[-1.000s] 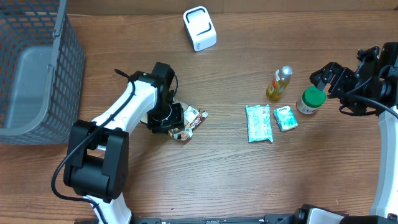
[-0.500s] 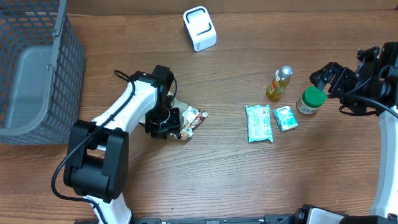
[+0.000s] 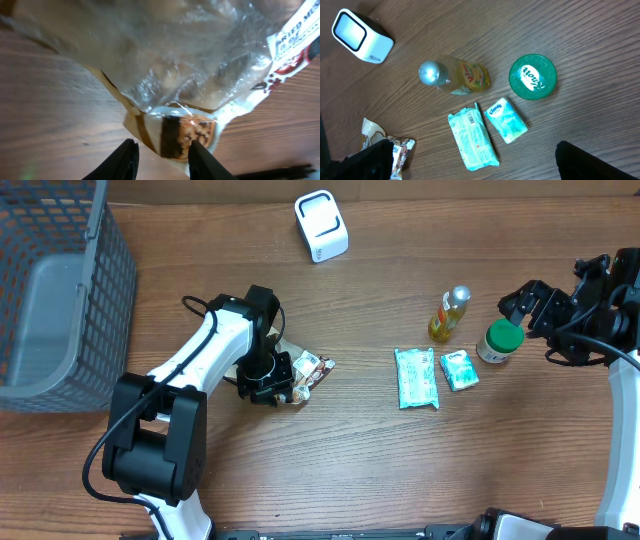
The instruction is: Scan the item barcode
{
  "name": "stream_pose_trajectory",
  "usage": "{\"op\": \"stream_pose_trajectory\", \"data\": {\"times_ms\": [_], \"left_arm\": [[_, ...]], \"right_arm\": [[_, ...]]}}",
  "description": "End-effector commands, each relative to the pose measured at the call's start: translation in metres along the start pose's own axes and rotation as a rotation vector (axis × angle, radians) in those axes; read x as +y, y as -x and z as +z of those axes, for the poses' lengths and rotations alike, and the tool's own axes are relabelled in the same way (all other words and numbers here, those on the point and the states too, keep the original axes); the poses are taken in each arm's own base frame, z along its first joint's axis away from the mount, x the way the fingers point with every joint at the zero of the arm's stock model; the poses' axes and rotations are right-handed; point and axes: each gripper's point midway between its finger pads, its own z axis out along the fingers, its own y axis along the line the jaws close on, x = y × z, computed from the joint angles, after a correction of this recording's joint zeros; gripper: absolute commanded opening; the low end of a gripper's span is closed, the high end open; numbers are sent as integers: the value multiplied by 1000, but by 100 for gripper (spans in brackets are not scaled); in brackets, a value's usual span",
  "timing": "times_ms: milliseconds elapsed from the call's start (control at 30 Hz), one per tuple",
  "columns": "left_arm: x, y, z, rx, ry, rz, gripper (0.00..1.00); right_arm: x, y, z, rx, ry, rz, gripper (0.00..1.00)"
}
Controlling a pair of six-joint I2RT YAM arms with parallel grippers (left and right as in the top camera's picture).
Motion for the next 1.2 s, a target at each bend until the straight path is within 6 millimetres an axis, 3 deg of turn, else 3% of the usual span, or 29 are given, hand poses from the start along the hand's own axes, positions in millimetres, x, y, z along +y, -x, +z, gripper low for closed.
{"op": "stream_pose_trajectory", "data": {"times_ms": [0,233,467,833,1000,1167], "left_arm": [[-12,-10,2,57,-66,-151,34],[-12,-24,2,115,-51,-265,34],[-3,-20,7,44,48,-354,35],[-2,-13,8,-6,75,-349,29],[-2,-12,8,-9,74,-379,36],[-2,-12,8,-10,74,-393,36]], "right_arm": [[2,4,-8,-28,3,-6,100],[2,4,-8,-28,3,-6,100],[2,4,-8,-28,3,-6,100],[2,4,-8,-28,3,-6,100],[2,4,-8,-28,3,-6,100],[2,4,-8,-28,3,-6,100]]}}
